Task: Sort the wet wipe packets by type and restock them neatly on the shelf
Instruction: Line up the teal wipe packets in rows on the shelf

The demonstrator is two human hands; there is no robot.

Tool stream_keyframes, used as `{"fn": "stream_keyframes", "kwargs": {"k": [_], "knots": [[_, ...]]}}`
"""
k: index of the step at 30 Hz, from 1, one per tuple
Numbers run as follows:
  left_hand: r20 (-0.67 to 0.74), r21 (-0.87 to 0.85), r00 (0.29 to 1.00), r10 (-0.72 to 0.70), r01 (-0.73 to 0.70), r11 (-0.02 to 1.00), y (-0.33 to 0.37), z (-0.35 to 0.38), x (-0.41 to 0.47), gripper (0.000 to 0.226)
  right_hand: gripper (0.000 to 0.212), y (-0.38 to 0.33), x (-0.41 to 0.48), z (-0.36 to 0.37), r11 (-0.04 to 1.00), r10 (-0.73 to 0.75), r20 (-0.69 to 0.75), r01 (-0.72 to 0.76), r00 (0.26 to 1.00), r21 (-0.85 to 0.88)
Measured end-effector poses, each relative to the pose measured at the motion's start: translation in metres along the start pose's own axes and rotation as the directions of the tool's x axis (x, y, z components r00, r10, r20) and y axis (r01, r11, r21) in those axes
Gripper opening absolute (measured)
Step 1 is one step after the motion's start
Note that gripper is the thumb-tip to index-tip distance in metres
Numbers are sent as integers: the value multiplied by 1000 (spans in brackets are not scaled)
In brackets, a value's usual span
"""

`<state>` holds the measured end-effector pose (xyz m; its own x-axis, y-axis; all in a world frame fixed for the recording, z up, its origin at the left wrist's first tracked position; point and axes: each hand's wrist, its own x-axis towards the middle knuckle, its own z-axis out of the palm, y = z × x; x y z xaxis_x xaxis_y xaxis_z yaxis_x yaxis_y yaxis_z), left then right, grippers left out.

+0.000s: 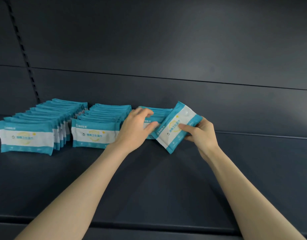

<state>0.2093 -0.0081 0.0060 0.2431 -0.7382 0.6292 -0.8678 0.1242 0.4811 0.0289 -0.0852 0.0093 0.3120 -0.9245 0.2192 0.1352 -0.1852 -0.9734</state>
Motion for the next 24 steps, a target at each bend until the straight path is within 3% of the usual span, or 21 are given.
{"fn": "stream_keyframes", "kwargs": {"k": [4, 6, 9, 13, 20, 24], "knots": [[286, -173, 951, -121, 175, 969, 5, 1, -8, 49, 30, 2, -1, 2, 999, 18, 39, -19, 999, 33], [337, -190, 930, -146, 219, 957, 3, 0, -8, 46, 26, 3, -1, 3, 1000, 26, 45, -26, 999, -2], [252, -176, 953, -170, 217, 960, 0, -5, -7, 37, 15, 7, 1, 1, 988, 0, 14, 2, 1000, -153], [133, 12, 983, -128, 128, 992, 1, -9, -9, 35, 13, 14, 2, -1, 872, -24, 74, 57, 997, -486], [74, 241, 990, -122, 101, 965, 3, -9, -9, 34, 43, 7, 11, 9, 549, -71, 177, 186, 982, -815], [71, 407, 996, -51, 18, 913, 2, -7, -9, 36, 51, 2, 13, 23, 434, -162, 211, 262, 964, -862]]}}
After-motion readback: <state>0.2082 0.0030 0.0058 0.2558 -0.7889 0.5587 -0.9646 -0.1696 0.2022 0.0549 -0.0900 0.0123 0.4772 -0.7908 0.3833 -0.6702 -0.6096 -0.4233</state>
